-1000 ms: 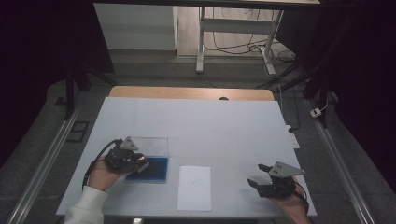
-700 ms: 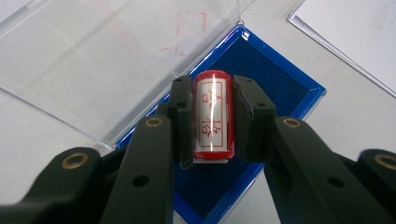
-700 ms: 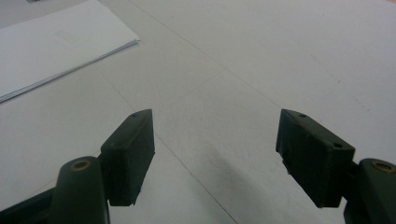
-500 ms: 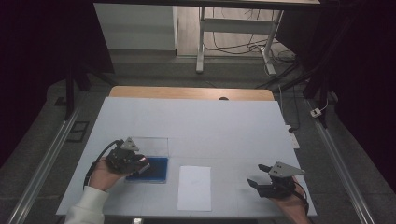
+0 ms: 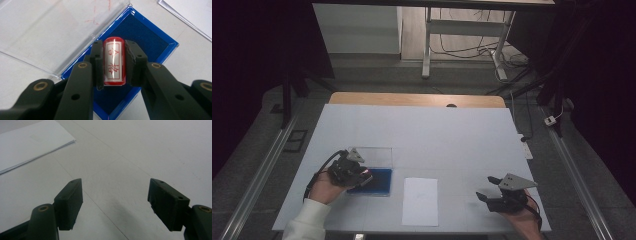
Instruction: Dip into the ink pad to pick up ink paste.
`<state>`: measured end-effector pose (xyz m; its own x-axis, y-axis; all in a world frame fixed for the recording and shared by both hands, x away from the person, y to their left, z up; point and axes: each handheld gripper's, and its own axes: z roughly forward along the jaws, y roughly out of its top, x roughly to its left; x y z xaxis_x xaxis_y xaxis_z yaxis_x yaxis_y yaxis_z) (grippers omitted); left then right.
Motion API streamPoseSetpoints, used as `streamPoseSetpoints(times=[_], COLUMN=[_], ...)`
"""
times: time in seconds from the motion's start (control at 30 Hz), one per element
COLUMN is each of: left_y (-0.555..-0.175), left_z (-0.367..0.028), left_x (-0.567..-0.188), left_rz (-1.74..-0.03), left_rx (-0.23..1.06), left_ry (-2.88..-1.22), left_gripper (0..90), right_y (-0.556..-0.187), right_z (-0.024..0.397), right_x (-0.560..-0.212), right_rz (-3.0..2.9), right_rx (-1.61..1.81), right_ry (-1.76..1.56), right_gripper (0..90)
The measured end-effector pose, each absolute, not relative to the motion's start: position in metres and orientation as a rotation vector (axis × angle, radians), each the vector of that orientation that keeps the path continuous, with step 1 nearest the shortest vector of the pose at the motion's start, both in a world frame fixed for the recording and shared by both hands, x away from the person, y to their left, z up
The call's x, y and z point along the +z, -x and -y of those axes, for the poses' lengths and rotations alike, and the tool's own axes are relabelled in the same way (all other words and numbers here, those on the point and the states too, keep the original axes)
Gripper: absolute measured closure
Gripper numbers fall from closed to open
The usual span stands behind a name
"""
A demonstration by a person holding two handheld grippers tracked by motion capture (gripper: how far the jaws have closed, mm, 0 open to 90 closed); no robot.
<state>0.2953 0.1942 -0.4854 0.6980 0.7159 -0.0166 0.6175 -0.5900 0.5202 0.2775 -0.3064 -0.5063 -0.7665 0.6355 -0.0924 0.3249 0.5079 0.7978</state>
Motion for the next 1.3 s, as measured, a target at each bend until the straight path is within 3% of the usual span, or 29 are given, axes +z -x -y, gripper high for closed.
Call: streamPoseSetpoints(times=[1.3], left_y=[-0.2892], left_z=[-0.1934], left_x=[-0.4852], left_rz=[-1.026], left_rx=[0.324], left_ry=[-2.365], left_gripper=[70.4], right_y=[-0.2780], right_z=[0.3060], right_x=[-0.5075], right_rz=[-2.393], right_rx=[1.139], right_ry=[-0.788], right_gripper=[28.6])
